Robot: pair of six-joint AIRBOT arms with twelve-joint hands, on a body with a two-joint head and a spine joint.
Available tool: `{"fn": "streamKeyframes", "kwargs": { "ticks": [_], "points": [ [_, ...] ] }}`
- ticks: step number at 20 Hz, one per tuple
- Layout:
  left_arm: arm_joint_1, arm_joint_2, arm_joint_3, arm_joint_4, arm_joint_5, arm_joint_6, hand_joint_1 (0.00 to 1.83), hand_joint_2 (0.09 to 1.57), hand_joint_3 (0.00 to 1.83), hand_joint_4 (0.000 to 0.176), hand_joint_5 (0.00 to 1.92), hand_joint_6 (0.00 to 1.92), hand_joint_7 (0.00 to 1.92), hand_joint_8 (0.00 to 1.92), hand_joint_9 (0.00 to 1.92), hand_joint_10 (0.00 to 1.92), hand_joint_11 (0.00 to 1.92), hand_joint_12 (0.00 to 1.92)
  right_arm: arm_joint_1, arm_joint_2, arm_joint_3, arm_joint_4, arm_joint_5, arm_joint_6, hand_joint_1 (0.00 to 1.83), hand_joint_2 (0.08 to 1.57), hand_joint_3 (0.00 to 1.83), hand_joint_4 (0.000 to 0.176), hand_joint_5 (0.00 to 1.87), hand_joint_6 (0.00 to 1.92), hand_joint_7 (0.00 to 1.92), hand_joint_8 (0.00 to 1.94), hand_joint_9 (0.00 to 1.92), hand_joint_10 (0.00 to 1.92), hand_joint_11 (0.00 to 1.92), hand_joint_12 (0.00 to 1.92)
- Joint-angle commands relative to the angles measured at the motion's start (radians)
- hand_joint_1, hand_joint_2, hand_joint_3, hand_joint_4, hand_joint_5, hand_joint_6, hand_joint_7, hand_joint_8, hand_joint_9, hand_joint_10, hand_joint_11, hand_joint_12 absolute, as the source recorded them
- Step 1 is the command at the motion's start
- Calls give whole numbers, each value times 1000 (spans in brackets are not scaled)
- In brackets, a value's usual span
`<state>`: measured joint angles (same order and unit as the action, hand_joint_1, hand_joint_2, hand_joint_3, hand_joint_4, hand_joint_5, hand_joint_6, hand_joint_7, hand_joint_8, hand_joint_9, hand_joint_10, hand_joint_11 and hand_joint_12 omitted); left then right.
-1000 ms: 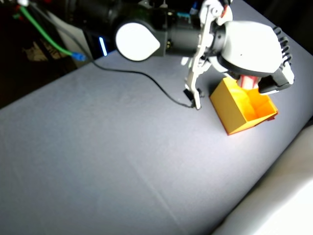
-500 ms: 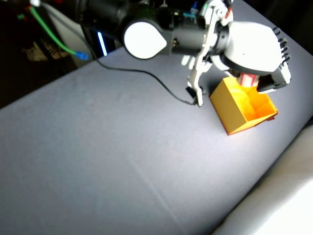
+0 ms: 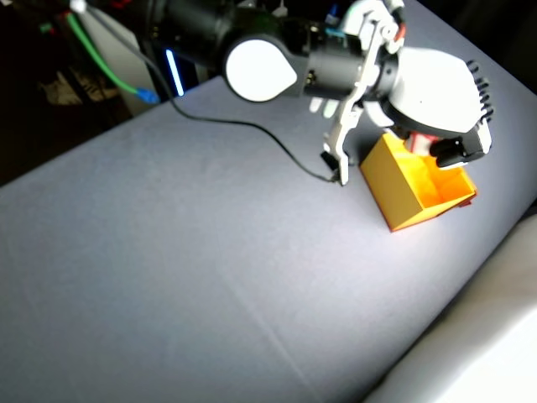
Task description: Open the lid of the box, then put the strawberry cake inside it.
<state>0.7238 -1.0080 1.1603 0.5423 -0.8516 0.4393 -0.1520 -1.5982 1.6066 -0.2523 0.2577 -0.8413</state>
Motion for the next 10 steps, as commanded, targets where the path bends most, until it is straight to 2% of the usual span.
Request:
{"fn": "streamKeyframes", "kwargs": {
  "ticks": [1,3,5,6,7,8,9,10],
  "points": [
    [-15,-4,1,-23,-108,-10,656,1388,5,0,221,5,89,1,20,116,0,415,19,6,7,10,108,-2,1297,1314,2,0,562,1524,556,1523,638,1711,506,1708],
    [-18,-7,3,-20,-108,-11,628,1404,7,0,226,5,114,4,65,106,0,648,20,-1,20,16,96,-2,1303,1308,0,0,575,1466,571,1544,646,1709,512,1697],
    [-22,-9,4,-17,-107,-12,662,1395,2,0,254,15,138,7,84,108,0,689,22,-6,31,18,88,-2,1304,1304,0,0,589,1451,581,1537,640,1698,500,1653],
    [-25,-11,4,-15,-108,-13,692,1384,0,0,235,6,129,2,80,102,0,688,23,-7,36,18,84,-2,1162,1313,0,0,603,1395,655,1628,614,1476,578,1646],
    [-28,-12,5,-13,-108,-14,689,1381,0,0,286,24,173,13,132,119,0,842,24,-7,38,19,83,-2,1136,1316,0,0,605,1373,667,1659,620,1372,594,1630],
    [-29,-12,5,-11,-108,-16,657,1387,2,0,266,13,159,4,116,109,0,861,25,-7,41,20,82,-2,1113,1318,0,0,604,1416,664,1623,634,1223,589,1541],
    [-31,-14,6,-10,-108,-17,663,1383,0,0,222,2,151,1,119,107,0,914,26,-7,45,20,81,-2,1106,1305,0,6,624,1461,680,1520,667,959,540,1358],
    [-34,-18,8,-7,-109,-19,704,1374,0,0,259,22,164,11,133,99,0,842,28,-7,49,23,78,-2,1109,1301,0,7,614,1473,702,1487,768,762,578,1289]
  ]
}}
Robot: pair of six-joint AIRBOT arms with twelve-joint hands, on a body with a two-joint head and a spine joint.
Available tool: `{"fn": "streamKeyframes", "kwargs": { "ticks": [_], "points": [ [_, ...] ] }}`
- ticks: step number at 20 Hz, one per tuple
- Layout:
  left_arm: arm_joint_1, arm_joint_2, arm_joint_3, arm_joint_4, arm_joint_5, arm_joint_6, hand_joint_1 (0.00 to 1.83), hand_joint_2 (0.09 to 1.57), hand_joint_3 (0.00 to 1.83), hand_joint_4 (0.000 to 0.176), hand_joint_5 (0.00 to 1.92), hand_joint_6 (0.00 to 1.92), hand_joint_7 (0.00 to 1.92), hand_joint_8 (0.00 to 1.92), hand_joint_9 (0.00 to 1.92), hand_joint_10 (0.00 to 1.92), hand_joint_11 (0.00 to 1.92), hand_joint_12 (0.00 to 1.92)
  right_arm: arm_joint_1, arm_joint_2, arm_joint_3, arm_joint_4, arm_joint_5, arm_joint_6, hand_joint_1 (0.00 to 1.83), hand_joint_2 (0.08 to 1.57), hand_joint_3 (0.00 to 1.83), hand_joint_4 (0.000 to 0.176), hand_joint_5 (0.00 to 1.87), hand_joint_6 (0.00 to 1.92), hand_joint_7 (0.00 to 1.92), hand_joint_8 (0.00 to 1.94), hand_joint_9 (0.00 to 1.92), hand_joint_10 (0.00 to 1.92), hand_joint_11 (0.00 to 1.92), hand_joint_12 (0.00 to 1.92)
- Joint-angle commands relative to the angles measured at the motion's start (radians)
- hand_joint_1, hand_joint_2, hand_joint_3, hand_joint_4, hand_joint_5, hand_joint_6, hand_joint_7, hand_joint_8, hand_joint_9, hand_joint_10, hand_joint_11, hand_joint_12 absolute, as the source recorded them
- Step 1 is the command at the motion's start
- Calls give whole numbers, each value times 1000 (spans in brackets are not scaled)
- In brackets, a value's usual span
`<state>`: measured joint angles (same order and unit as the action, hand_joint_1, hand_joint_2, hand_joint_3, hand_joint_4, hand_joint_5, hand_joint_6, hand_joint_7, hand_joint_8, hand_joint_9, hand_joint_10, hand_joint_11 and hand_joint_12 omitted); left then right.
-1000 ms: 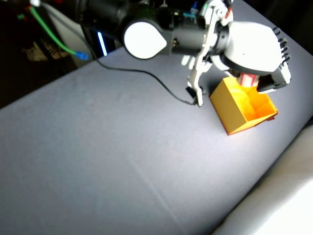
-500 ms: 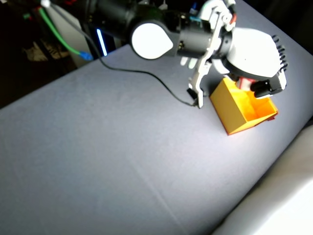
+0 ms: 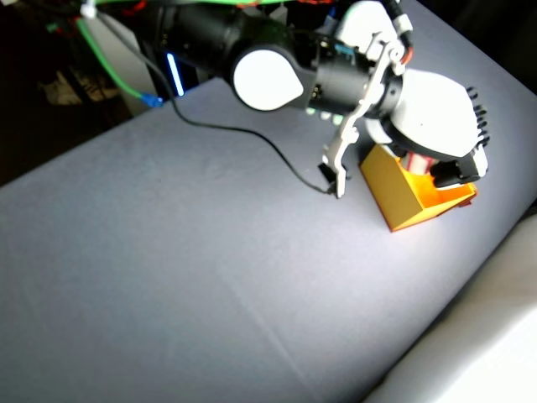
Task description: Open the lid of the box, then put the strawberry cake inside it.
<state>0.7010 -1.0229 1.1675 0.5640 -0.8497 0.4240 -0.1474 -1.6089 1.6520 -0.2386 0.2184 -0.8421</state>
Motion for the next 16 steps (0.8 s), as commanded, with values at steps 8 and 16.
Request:
{"fn": "streamKeyframes", "kwargs": {
  "ticks": [8,16],
  "points": [
    [-19,-11,7,-19,-114,-13,688,1382,1,0,234,8,127,1,143,57,0,744,31,2,10,13,108,-1,1105,1301,0,24,650,1473,661,1499,755,716,536,1399],
    [-23,-17,10,-19,-120,-15,769,1332,0,0,278,17,229,3,215,60,0,964,45,2,27,14,85,-1,1325,1235,1,0,646,1291,725,1354,802,1511,488,1469]
  ]
}}
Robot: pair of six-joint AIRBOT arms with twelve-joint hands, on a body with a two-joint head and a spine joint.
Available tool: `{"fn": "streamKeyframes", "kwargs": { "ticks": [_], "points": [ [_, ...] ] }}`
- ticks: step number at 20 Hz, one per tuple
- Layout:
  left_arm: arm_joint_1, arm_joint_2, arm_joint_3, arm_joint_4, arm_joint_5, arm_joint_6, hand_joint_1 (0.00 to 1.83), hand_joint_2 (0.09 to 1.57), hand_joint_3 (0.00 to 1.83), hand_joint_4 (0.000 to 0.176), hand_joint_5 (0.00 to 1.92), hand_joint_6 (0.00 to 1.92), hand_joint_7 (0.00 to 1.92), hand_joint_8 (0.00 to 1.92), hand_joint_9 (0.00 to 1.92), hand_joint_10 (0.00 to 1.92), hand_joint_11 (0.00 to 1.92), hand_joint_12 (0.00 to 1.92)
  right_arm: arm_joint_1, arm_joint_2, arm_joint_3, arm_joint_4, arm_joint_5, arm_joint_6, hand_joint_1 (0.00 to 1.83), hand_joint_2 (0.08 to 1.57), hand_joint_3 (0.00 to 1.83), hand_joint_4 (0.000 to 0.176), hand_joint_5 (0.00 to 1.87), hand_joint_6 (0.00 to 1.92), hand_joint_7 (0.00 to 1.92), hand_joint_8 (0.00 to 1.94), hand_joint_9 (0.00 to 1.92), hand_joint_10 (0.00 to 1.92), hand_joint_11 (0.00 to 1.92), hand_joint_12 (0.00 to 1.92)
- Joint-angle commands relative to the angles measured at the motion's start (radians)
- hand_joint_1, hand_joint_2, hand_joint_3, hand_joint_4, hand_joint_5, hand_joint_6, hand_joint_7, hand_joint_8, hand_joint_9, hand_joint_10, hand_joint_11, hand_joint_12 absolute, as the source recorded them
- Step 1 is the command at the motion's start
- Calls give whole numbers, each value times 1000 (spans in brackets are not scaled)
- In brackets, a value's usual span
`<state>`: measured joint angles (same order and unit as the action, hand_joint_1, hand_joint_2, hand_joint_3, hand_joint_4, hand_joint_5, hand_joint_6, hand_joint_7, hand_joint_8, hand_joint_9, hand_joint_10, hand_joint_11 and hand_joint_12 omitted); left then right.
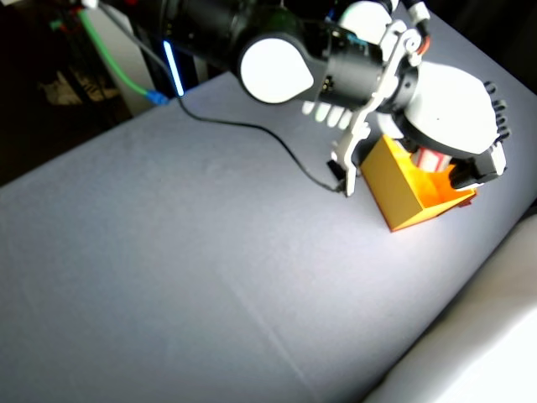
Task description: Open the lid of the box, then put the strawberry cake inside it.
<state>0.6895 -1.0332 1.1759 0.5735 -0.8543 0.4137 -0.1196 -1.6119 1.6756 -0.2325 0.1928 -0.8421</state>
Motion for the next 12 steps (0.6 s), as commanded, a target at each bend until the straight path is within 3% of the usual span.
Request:
{"fn": "streamKeyframes", "kwargs": {
  "ticks": [1,3,4,5,6,7,9,10,11,12],
  "points": [
    [-13,-8,2,-27,-115,-5,711,1347,1,0,257,5,179,0,179,41,0,901,18,5,6,8,105,-1,1334,1246,1,0,639,1256,696,1429,755,1548,522,1510],
    [-16,-12,4,-24,-115,-6,718,1345,0,0,259,5,192,8,185,41,0,901,22,-2,17,8,93,-1,1334,1248,1,0,653,1267,686,1429,738,1565,501,1509],
    [-17,-16,7,-20,-115,-10,724,1346,0,0,270,8,184,3,175,34,0,867,22,-9,25,8,87,-1,1199,1281,0,0,631,1309,720,1563,644,1299,537,1630],
    [-22,-19,10,-12,-113,-15,683,1362,3,0,250,6,167,2,161,26,0,768,23,-18,35,8,76,-1,1177,1283,0,0,637,1308,733,1583,655,1251,572,1712],
    [-26,-19,11,-8,-112,-17,674,1373,2,0,281,15,179,4,154,19,0,619,25,-21,40,8,65,-1,1311,1241,0,0,590,1296,781,1333,821,1448,622,1701],
    [-27,-20,11,-8,-111,-18,653,1380,3,0,288,14,148,0,132,8,0,557,26,-24,43,8,63,-1,1338,1239,1,0,563,1255,769,1345,842,1538,700,1731],
    [-28,-21,12,-8,-113,-19,642,1385,2,0,273,6,135,2,131,7,0,606,26,-23,39,8,62,-1,1345,1234,0,0,587,1237,769,1341,849,1538,718,1709],
    [-28,-21,12,-8,-112,-20,691,1364,0,0,292,13,124,1,121,2,0,631,26,-23,36,8,63,-1,1208,1244,2,0,678,1246,818,1468,781,1349,755,1730],
    [-27,-21,12,-8,-112,-21,704,1361,0,0,338,29,190,19,162,18,0,682,26,-23,30,8,68,-1,1149,1293,2,0,629,1359,712,1591,632,1418,612,1842],
    [-27,-21,12,-8,-113,-21,646,1377,1,0,337,27,221,20,175,23,0,641,26,-23,22,8,76,-1,1288,1279,0,0,608,1353,658,1486,696,1596,575,1759]
  ]
}}
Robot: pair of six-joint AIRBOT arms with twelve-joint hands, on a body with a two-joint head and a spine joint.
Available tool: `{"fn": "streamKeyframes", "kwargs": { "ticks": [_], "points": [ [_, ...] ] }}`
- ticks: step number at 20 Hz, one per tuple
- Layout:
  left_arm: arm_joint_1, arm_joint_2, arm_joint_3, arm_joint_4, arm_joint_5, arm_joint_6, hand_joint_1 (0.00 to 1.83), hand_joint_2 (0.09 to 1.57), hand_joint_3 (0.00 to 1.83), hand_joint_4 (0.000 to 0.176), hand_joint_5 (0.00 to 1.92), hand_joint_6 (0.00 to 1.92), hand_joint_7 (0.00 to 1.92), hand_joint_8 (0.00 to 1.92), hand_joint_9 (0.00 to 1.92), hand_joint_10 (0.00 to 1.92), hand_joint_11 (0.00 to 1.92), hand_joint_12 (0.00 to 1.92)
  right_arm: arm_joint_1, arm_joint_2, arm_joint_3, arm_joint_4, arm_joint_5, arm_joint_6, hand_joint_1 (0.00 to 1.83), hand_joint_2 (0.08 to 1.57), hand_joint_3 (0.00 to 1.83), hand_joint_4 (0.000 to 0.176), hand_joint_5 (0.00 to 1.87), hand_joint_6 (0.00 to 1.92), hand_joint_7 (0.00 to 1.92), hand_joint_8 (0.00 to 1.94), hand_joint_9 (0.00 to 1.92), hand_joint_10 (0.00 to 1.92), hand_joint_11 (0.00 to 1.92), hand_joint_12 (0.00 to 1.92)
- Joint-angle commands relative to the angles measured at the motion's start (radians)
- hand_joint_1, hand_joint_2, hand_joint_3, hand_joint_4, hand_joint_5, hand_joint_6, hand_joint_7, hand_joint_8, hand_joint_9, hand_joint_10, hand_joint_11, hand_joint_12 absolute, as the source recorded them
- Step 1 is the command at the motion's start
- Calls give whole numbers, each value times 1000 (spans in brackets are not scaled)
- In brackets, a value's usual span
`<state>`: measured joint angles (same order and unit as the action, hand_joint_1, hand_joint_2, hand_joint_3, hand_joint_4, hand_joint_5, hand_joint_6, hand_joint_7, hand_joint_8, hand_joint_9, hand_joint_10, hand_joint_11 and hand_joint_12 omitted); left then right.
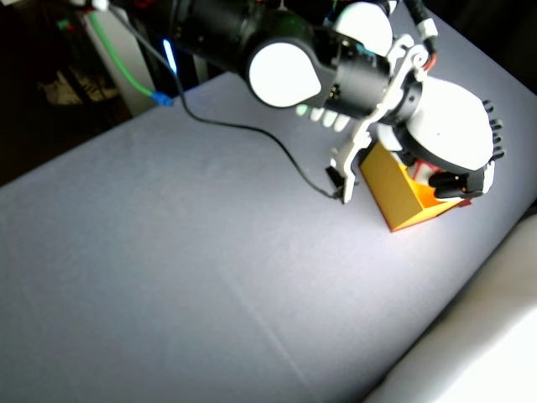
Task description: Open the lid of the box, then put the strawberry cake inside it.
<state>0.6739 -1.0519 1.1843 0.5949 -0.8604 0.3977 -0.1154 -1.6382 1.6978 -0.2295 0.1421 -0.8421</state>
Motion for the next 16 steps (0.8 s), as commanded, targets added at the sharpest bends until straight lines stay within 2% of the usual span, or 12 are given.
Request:
{"fn": "streamKeyframes", "kwargs": {
  "ticks": [1,2,4,6,7,8,9,12,13,14,15,16],
  "points": [
    [-11,-2,3,-30,-107,-6,646,1377,1,0,337,27,221,20,175,23,0,641,22,6,-12,5,138,-1,1288,1279,0,0,608,1353,658,1486,696,1596,575,1759],
    [-10,-2,3,-30,-109,-6,643,1384,3,0,332,21,171,2,145,8,0,627,22,8,-19,5,143,-1,1322,1270,0,0,597,1386,666,1439,709,1598,537,1668],
    [-9,-4,4,-30,-109,-6,603,1387,1,0,345,23,149,6,137,10,0,675,22,12,-39,-4,160,-1,1324,1263,0,0,664,1352,651,1425,696,1603,518,1661],
    [-9,-5,5,-30,-109,-6,531,1401,3,0,315,8,100,0,96,4,0,581,22,8,-48,-21,164,-1,1331,1255,0,0,655,1268,675,1428,737,1600,606,1701],
    [-10,-6,6,-30,-109,-6,609,1387,0,0,250,2,71,1,47,7,0,397,22,4,-49,-35,164,-1,1343,1239,0,0,680,1110,697,1462,811,1602,746,1741],
    [-10,-7,6,-30,-109,-6,615,1387,0,0,243,1,53,8,29,2,0,274,22,4,-50,-39,163,-1,1332,1254,2,0,679,1212,640,1482,747,1604,646,1704],
    [-10,-7,6,-30,-109,-6,606,1390,1,0,211,0,41,3,15,2,0,174,22,4,-50,-39,163,-1,1333,1251,0,0,699,1193,647,1475,737,1607,671,1728],
    [-10,-12,9,-30,-110,-9,548,1410,5,0,155,0,13,0,3,0,0,169,22,4,-47,-39,160,-1,1331,1253,1,0,689,1235,661,1456,710,1621,558,1737],
    [-11,-14,10,-30,-111,-10,527,1418,6,0,160,4,10,0,0,0,0,150,22,4,-48,-39,160,-1,1191,1258,1,0,711,1272,717,1499,652,1366,544,1732],
    [-11,-15,11,-30,-112,-11,500,1429,4,0,135,9,1,0,0,0,0,29,22,4,-49,-39,160,-1,1195,1191,0,0,513,666,622,764,611,865,401,1472],
    [-12,-15,11,-30,-112,-11,491,1431,4,0,142,15,0,0,0,0,0,5,21,4,-49,-39,159,-1,1121,1188,0,0,444,330,580,348,498,574,191,1394],
    [-12,-15,11,-30,-112,-11,445,1445,8,0,136,12,0,0,0,0,4,4,21,4,-49,-40,158,-1,1056,1182,0,0,358,147,468,114,356,374,37,1378]
  ]
}}
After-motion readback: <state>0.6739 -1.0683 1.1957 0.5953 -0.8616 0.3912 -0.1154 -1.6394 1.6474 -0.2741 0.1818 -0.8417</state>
